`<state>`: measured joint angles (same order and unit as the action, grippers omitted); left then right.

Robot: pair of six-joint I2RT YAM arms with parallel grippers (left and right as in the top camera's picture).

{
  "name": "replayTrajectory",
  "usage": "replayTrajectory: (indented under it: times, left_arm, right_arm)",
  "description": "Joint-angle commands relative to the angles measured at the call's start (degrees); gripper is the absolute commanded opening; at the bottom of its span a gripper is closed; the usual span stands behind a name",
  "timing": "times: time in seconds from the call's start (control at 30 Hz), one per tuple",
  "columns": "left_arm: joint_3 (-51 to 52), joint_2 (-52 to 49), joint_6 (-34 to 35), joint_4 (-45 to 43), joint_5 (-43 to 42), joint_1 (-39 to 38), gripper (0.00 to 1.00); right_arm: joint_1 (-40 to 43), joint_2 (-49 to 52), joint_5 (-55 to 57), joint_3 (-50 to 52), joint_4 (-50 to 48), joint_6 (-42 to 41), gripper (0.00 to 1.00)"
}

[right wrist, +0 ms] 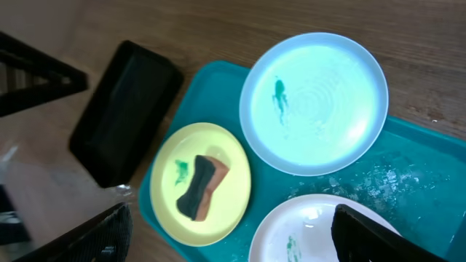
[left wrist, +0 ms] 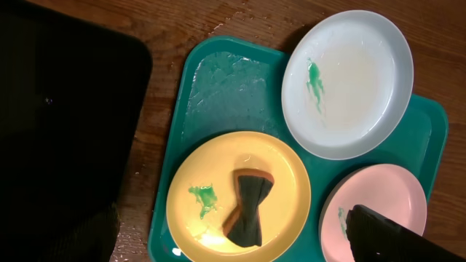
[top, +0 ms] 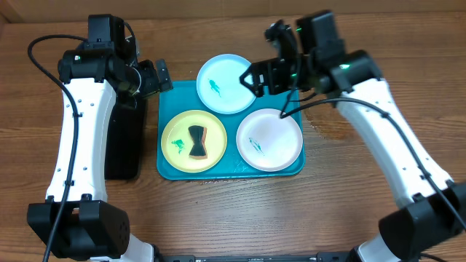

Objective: Clean dirty plates on tray and stack at the side
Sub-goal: 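Move the right gripper to the yellow plate's rim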

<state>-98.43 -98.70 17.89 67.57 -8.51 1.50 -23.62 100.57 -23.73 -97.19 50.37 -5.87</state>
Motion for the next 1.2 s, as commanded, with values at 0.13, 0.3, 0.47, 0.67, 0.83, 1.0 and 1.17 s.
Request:
replayTrajectory:
  times: [0.13,0.3,0.47,0.67,0.83,1.0,1.17]
  left_arm:
    - [-0.2,-0.44,-0.31,-0.13,0.13,-0.13,1.0]
    - [-0.2,-0.44,-0.31,-0.13,0.13,-0.13,1.0]
    - [-0.2,-0.44,-0.31,-0.13,0.13,-0.13,1.0]
    - [-0.2,-0.44,-0.31,-0.13,0.15,-0.13,1.0]
    - [-0.2,-0.44,-0.31,-0.24,0.15,-0.13,1.0]
    - [-0.2,-0.44,0.44,-0.35,-0.35,-0.13,1.0]
    - [-0.2,-0.44,2.93,-0.37,-1.86,-0.13,1.0]
  right_arm:
    - [-5.66,1.29,19.37,-1.46,-0.52,-5.81,0.89]
    - [-7.82,1.95,20.24,-1.46,-0.57,-6.25,0.88]
    - [-8.52,3.37,20.24,-1.46,-1.7,-6.49,0.87]
    - [-8.52,6.38,19.52,-1.44,-0.35,-8.2,0.84]
    - [-8.57,8.5,19.15,-1.44,-0.31,-9.2,0.71]
    - [-8.79,11.08,16.46,-1.4,0.07,-9.18,0.57]
    - [-10.34,15.69,15.96,-1.4,-0.35,-9.11,0.5]
